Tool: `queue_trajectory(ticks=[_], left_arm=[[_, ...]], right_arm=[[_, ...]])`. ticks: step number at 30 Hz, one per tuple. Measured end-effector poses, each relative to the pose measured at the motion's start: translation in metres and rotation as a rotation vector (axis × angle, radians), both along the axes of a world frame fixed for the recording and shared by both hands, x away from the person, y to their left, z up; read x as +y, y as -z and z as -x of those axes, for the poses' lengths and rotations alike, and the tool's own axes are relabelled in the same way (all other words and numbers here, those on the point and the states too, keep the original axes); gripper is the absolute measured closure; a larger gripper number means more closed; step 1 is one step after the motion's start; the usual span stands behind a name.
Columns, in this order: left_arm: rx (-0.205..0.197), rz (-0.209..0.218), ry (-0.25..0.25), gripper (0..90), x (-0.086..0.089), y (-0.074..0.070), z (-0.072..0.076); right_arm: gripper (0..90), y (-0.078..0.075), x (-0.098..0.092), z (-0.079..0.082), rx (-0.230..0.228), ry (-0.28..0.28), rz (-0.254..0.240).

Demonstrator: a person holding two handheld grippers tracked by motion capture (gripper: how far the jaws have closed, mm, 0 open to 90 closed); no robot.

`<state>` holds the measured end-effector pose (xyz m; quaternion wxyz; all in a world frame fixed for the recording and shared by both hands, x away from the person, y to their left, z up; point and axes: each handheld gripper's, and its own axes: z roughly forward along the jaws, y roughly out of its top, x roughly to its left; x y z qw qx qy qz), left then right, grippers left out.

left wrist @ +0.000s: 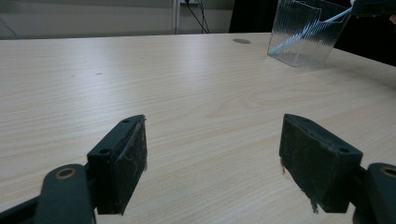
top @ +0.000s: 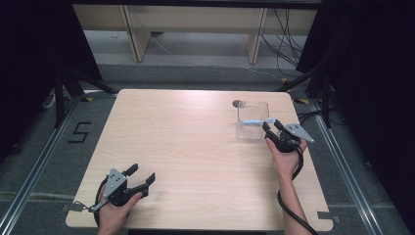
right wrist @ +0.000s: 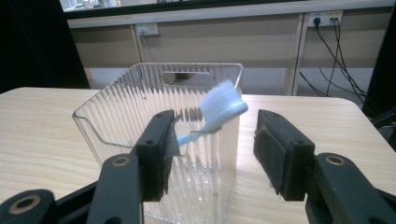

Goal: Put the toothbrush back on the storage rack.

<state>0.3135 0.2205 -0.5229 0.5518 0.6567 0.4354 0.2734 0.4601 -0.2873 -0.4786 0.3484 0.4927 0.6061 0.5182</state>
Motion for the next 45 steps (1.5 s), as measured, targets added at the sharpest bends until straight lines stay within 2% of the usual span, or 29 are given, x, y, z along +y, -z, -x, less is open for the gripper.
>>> queue_trajectory(ticks=[2, 4, 5, 7, 8, 13, 15, 17, 18, 19, 21, 23, 24, 25, 28, 29, 30, 32, 33, 34, 35, 36, 37, 40, 41, 42, 43, 44, 45], left_arm=[[-0.009, 0.007, 0.003, 22.9, -0.001, 0.001, -0.001], [0.007, -0.003, -0.004, 22.9, -0.001, 0.000, 0.001], [0.004, -0.001, -0.003, 22.9, -0.001, 0.000, 0.000], [0.005, -0.004, -0.002, 23.0, -0.002, 0.000, 0.000], [0.007, -0.003, -0.002, 23.0, -0.002, 0.000, 0.000], [0.011, 0.000, 0.001, 23.0, -0.003, 0.000, -0.001], [-0.003, 0.008, 0.011, 23.0, -0.003, 0.001, -0.002], [-0.005, 0.005, 0.012, 23.0, -0.003, 0.001, -0.002], [0.009, -0.008, 0.006, 23.0, -0.003, -0.001, 0.000], [0.008, -0.007, 0.006, 23.0, -0.003, 0.000, 0.000], [0.009, -0.005, 0.006, 23.0, -0.003, 0.000, 0.000], [0.009, -0.004, 0.005, 22.9, -0.003, 0.000, 0.000], [0.010, -0.004, 0.005, 22.9, -0.003, 0.000, 0.000], [0.010, -0.005, 0.005, 22.9, -0.003, 0.000, 0.000], [-0.002, 0.009, 0.008, 22.9, -0.003, 0.000, -0.002], [0.007, -0.002, 0.005, 22.9, -0.003, 0.000, -0.001], [0.007, -0.003, 0.005, 22.9, -0.003, 0.000, 0.000], [0.006, 0.001, 0.006, 22.8, -0.003, 0.000, 0.000], [0.004, 0.005, 0.008, 22.7, -0.003, 0.000, 0.000], [0.005, 0.005, 0.009, 22.7, -0.003, 0.000, 0.000], [0.004, 0.004, 0.010, 22.7, -0.003, 0.000, 0.001], [0.003, 0.004, 0.010, 22.7, -0.003, 0.000, 0.001], [0.003, 0.005, 0.010, 22.7, -0.003, 0.000, 0.001], [0.003, 0.006, 0.009, 22.7, -0.003, 0.000, 0.001], [0.002, 0.003, 0.010, 22.7, -0.003, 0.000, 0.001], [0.002, 0.002, 0.010, 22.7, -0.003, 0.000, 0.001], [0.003, 0.001, 0.010, 22.8, -0.003, 0.000, 0.001], [0.002, 0.000, 0.009, 22.8, -0.003, 0.000, 0.001], [0.003, -0.002, 0.009, 22.9, -0.003, 0.000, 0.001]], right_arm=[[48.5, 0.000, -0.002, 0.001, 0.003, -0.008, -0.008], [48.4, 0.000, -0.001, 0.004, 0.015, 0.004, -0.019], [48.5, -0.001, -0.003, 0.005, 0.014, -0.008, 0.003], [48.5, -0.001, -0.003, 0.006, 0.009, -0.007, 0.007], [48.5, -0.001, -0.002, 0.008, 0.021, -0.001, -0.007], [48.4, -0.003, -0.006, 0.013, 0.014, -0.025, 0.036], [48.2, -0.004, -0.005, 0.016, 0.025, -0.016, 0.026], [48.0, -0.005, -0.006, 0.017, 0.025, -0.034, 0.040], [48.0, -0.006, -0.006, 0.018, 0.030, -0.031, 0.045], [47.9, -0.006, -0.007, 0.019, 0.026, -0.032, 0.067], [47.7, -0.007, -0.005, 0.021, 0.042, -0.039, 0.052], [47.7, -0.008, -0.005, 0.023, 0.057, -0.044, 0.060], [47.8, -0.009, -0.004, 0.026, 0.073, -0.019, 0.053], [47.8, -0.009, -0.005, 0.025, 0.049, -0.027, 0.070], [47.8, -0.011, -0.006, 0.029, 0.067, -0.032, 0.088], [47.7, -0.011, -0.004, 0.032, 0.085, -0.027, 0.059], [47.8, -0.010, -0.005, 0.031, 0.071, -0.042, 0.064], [47.8, -0.011, -0.005, 0.036, 0.096, -0.025, 0.082], [47.8, -0.011, -0.006, 0.036, 0.079, -0.040, 0.087], [47.8, -0.011, -0.006, 0.038, 0.093, -0.040, 0.092], [47.8, -0.011, -0.004, 0.040, 0.108, -0.028, 0.075], [47.8, -0.010, -0.005, 0.041, 0.109, -0.036, 0.097], [47.8, -0.010, -0.004, 0.044, 0.128, -0.036, 0.089], [48.0, -0.011, -0.005, 0.048, 0.168, -0.053, 0.141], [48.2, -0.010, -0.002, 0.052, 0.195, -0.041, 0.118], [48.3, -0.010, -0.004, 0.054, 0.205, -0.063, 0.159], [48.3, -0.010, -0.002, 0.056, 0.219, -0.056, 0.143], [48.3, -0.009, -0.004, 0.057, 0.217, -0.061, 0.180], [48.3, -0.010, -0.003, 0.061, 0.252, -0.063, 0.173]])
